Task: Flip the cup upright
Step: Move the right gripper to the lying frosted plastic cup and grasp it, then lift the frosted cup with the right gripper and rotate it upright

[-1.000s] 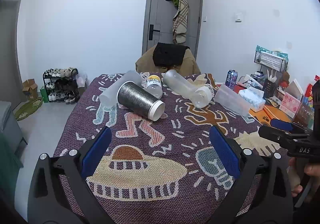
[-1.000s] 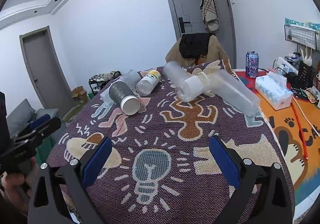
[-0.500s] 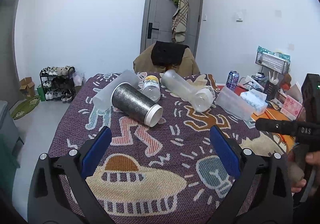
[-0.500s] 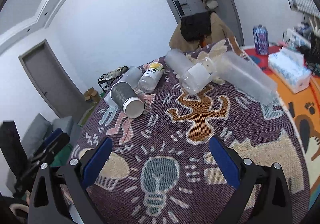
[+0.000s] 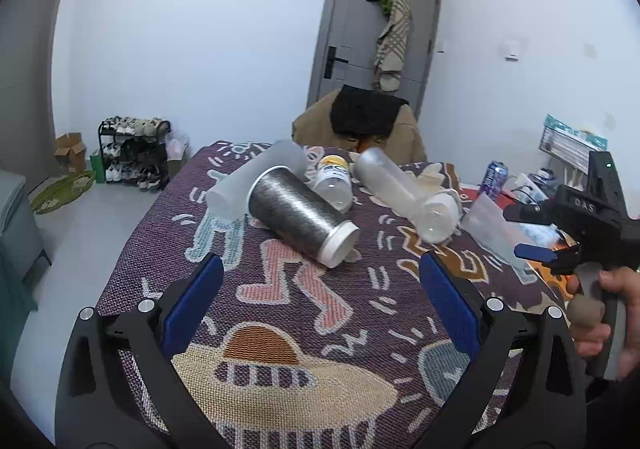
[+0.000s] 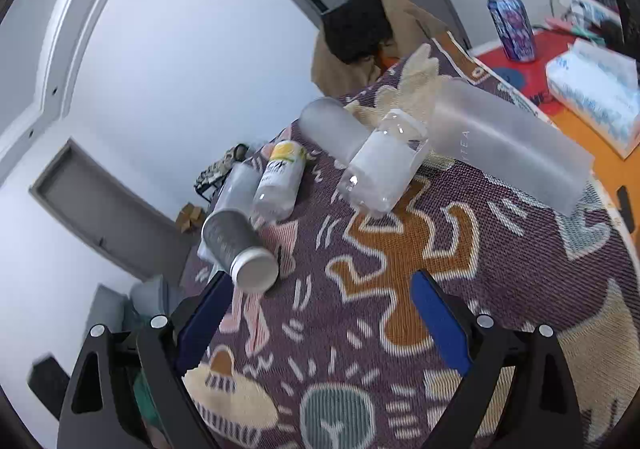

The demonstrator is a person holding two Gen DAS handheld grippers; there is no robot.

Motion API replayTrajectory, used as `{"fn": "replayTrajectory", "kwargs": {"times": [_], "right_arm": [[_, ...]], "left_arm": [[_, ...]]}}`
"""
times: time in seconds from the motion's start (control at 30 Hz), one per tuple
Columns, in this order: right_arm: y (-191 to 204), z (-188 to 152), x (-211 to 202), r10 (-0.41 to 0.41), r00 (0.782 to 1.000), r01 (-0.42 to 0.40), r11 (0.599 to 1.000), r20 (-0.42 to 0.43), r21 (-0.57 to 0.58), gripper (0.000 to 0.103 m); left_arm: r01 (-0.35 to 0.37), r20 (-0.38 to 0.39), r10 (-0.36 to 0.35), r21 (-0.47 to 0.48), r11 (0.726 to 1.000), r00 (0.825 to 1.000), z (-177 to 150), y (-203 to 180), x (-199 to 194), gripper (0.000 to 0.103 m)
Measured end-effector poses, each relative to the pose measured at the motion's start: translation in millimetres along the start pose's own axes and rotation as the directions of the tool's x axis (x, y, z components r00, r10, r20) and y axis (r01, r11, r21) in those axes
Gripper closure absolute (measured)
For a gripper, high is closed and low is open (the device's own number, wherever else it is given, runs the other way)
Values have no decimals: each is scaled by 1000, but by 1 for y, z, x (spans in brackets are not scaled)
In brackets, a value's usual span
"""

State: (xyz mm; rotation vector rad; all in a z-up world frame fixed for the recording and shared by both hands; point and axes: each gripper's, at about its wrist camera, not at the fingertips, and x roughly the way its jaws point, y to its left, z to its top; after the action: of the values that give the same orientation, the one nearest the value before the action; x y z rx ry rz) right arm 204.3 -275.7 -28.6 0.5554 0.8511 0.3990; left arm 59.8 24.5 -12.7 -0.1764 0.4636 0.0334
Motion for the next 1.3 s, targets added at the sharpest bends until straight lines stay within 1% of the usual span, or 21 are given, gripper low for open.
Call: {"fn": "replayTrajectory", "kwargs": {"times": [0.2,0.4,0.57,0.77,0.93,0.97,1.03,1.07,1.13,1.3], "right_arm": [[-17,24,29,38,999,-37,991,-8,130,14],[-29,42,59,12,1000,-10,977,-11,215,13],[-33,53,82,-38,999,39,973,-8,226,11],[-36,65,113,-66,997,71,970,-28,232,10],[-41,72,135,-86,996,93,967,-40,239,9],[-44,73,141,-94,995,102,963,-45,251,11],[-53,76,147,-105,993,114,954,-47,277,26],[-57,76,148,-94,994,105,951,-52,291,35],[-63,76,150,-52,997,66,946,-54,318,38],[-55,71,134,-27,999,38,959,-41,280,39]], "left_arm": [[-35,-4,35,-38,999,999,2,14,11,6],[-79,-14,78,-102,992,997,1,34,21,6],[-110,-25,107,-136,985,994,0,49,29,6],[-132,-39,127,-170,977,991,-2,63,38,6],[-153,-36,149,-188,970,988,-3,72,38,6],[-159,-38,155,-195,968,987,-4,75,37,6],[-166,-43,160,-207,964,986,-5,79,36,6],[-168,-46,162,-212,963,986,-5,81,35,6],[-171,-45,166,-214,962,985,-6,82,34,6],[-171,-36,168,-213,962,985,-6,81,24,6]]}}
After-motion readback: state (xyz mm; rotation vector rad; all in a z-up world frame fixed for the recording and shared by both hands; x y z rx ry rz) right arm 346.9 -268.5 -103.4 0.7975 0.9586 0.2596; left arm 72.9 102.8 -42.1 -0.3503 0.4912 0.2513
